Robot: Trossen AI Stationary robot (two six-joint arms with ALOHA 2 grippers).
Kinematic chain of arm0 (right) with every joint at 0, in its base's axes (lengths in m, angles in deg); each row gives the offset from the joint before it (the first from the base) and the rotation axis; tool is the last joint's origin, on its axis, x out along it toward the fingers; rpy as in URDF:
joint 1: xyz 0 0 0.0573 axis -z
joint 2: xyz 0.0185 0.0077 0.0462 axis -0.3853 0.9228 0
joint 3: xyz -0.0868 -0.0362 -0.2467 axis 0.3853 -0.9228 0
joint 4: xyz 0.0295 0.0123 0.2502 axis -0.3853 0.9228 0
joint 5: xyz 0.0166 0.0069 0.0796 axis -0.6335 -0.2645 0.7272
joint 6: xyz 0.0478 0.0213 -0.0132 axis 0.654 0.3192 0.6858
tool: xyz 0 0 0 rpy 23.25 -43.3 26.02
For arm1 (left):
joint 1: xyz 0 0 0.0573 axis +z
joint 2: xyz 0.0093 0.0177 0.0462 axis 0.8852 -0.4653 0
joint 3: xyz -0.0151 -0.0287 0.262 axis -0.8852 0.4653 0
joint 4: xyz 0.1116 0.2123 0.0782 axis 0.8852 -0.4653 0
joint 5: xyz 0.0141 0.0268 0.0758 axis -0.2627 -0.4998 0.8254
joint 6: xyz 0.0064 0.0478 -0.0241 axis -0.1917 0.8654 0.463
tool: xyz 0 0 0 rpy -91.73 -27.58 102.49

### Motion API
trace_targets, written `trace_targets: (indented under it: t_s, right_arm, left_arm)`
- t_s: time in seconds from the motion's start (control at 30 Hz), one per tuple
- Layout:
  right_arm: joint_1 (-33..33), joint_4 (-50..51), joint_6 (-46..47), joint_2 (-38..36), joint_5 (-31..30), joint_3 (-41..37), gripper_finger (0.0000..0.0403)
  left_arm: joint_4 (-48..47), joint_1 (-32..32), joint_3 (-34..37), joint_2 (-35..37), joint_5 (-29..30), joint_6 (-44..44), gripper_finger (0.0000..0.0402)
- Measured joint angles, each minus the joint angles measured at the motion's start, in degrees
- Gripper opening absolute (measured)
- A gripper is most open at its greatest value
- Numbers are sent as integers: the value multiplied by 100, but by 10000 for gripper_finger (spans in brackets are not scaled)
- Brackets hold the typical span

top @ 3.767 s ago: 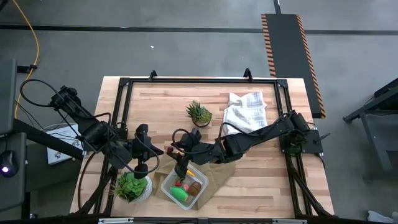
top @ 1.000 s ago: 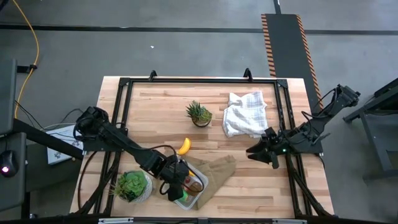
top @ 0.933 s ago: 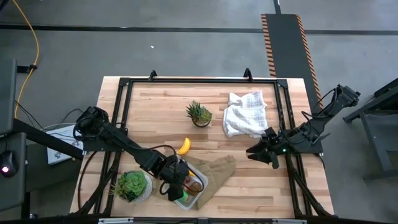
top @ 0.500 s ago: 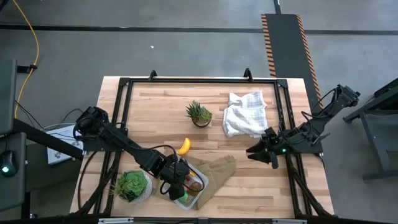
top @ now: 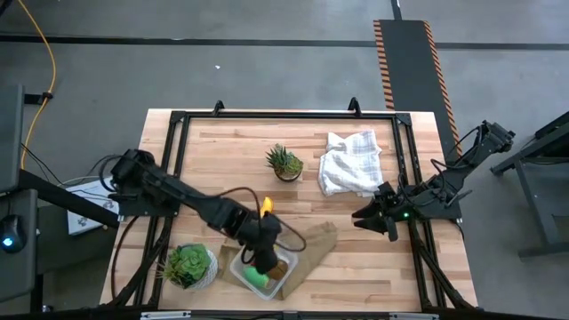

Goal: Pick and placing Produce into tupperware
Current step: Put the banana into the container

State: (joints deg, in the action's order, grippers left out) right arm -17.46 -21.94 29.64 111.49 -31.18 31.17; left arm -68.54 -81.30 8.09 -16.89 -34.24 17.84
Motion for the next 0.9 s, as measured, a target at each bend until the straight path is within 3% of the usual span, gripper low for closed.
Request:
trace_targets:
  t_s: [0.2, 0.4, 0.7, 0.9]
  right_arm:
    - [0, 0, -4, 2, -1, 0, 202]
    - [0, 43, -28, 2, -122, 2, 202]
    - [0, 58, -165, -10, -596, 2, 202]
    - [265, 744, -146, -182, -968, 9, 202]
  left_arm:
    - [-812, 455, -777, 6, 38, -67, 84]
    - [-1866, 1007, -1124, 8, 296, -736, 94]
    - [-2477, 1753, -1123, -151, 496, -621, 190]
    - [-2524, 2115, -1123, -496, 358, -492, 238]
